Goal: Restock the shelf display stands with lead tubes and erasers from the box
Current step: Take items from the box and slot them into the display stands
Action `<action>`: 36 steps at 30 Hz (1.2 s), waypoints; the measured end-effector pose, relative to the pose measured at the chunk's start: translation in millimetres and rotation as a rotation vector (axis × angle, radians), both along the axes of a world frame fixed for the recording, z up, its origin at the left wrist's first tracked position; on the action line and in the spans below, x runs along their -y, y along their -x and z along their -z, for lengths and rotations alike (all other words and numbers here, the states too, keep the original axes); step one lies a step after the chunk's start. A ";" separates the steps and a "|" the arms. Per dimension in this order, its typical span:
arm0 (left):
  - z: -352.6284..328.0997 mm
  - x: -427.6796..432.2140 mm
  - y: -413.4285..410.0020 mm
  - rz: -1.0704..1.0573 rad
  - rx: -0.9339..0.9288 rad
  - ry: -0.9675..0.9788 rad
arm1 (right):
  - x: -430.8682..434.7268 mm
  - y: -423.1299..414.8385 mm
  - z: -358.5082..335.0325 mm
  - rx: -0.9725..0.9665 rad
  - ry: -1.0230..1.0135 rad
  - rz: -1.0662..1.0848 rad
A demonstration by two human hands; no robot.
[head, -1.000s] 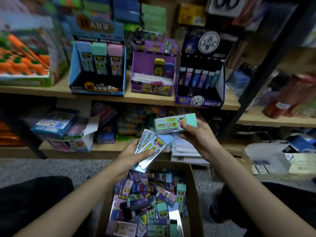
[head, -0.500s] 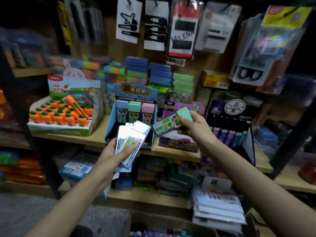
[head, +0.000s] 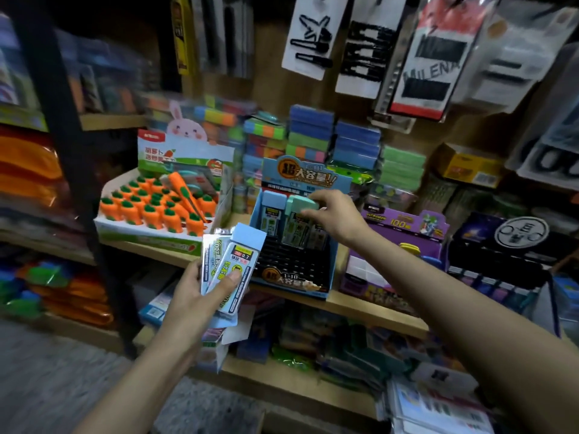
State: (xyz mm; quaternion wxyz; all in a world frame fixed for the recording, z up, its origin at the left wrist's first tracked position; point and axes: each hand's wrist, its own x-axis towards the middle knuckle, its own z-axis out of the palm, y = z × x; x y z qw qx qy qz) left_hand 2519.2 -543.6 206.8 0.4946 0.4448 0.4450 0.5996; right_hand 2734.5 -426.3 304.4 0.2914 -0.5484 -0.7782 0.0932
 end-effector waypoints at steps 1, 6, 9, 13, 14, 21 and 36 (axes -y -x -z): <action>0.2 -0.1 0.7 -0.004 0.009 0.006 | -2.3 1.2 1.8 0.010 0.003 -0.013; -0.1 -1.7 -0.2 -0.022 0.034 0.021 | -10.5 3.1 5.8 0.017 0.034 -0.050; -1.1 -1.2 -2.3 -0.010 0.034 0.016 | -14.0 4.6 10.3 0.038 0.022 -0.040; -2.5 0.0 -5.4 -0.013 0.053 0.016 | -12.9 5.9 25.0 0.166 -0.177 0.003; -2.5 0.1 -5.9 -0.013 0.056 0.019 | -13.1 5.6 29.0 0.246 -0.261 0.000; -4.7 1.4 -10.7 0.008 0.087 0.039 | 4.6 12.0 28.7 0.261 -0.395 0.020; -15.5 3.1 -21.5 0.036 0.204 0.196 | 26.3 34.7 -22.0 -0.784 0.421 -0.038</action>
